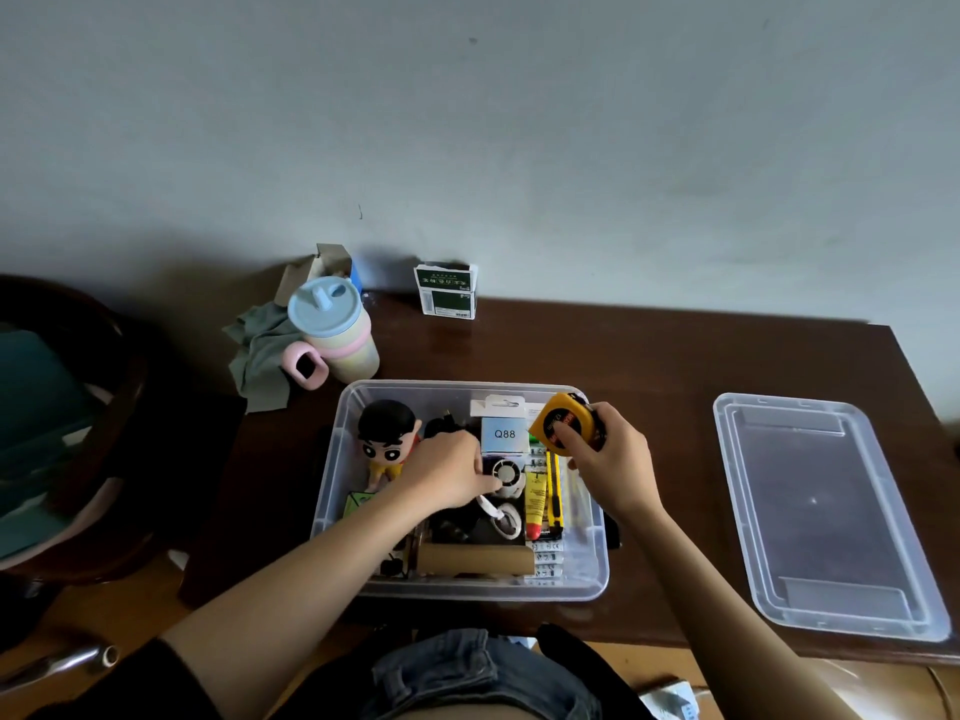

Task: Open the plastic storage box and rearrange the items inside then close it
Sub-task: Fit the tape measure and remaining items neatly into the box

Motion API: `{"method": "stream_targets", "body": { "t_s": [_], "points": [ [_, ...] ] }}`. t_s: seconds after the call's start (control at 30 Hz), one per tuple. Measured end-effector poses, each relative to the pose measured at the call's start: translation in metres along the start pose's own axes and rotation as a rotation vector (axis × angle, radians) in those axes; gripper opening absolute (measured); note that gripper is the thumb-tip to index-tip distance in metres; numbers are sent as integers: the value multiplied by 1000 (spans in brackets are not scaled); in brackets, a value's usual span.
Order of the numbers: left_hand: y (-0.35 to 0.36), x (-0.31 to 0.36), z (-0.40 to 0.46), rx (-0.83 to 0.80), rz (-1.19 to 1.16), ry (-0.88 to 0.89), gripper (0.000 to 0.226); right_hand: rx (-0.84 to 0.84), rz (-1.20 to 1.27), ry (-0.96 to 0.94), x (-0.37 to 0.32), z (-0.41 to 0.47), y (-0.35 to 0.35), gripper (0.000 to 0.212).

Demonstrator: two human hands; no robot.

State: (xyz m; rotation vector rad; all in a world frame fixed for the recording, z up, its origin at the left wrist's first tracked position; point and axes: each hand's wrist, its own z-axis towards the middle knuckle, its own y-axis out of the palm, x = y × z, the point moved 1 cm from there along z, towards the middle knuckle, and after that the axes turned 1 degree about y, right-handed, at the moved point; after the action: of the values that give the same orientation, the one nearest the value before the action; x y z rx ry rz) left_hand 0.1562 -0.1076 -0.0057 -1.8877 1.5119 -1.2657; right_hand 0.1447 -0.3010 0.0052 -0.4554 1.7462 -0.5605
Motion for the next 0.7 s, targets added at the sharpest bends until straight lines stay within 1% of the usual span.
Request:
{"method": "stream_targets", "body": {
  "t_s": [0.07, 0.13, 0.17, 0.27, 0.33, 0.4, 0.43, 0.5, 0.6, 0.7],
  "points": [
    [6, -6, -2, -114, 45, -2, 36, -16, 2, 4, 0, -1, 3, 18],
    [16, -6, -2, -225, 46, -13, 45, -29, 1, 7, 0, -2, 5, 17],
    [21, -5, -1, -269, 45, -21, 46, -33, 0, 9, 0, -2, 7, 17],
    [34, 0, 0, -368, 93, -55, 38, -53, -2, 16, 0, -4, 9, 18],
    [40, 0, 1, -389, 167, -69, 34, -66, -13, 11, 1, -7, 10, 19],
    [42, 1, 2, -387, 265, -50, 11, -76, -14, 9, 3, -9, 11, 19],
    [43, 2, 3, -387, 311, -39, 5, -80, -9, 13, 3, -10, 11, 19],
    [44, 1, 5, -390, 382, -6, 9, -84, -4, 15, 5, -12, 11, 18],
    [41, 0, 7, -424, 401, 0, 14, -86, -8, 9, 6, -13, 9, 18],
    [37, 3, 10, -496, 393, -17, 6, -87, -17, 5, 7, -13, 7, 18]
  ]
}}
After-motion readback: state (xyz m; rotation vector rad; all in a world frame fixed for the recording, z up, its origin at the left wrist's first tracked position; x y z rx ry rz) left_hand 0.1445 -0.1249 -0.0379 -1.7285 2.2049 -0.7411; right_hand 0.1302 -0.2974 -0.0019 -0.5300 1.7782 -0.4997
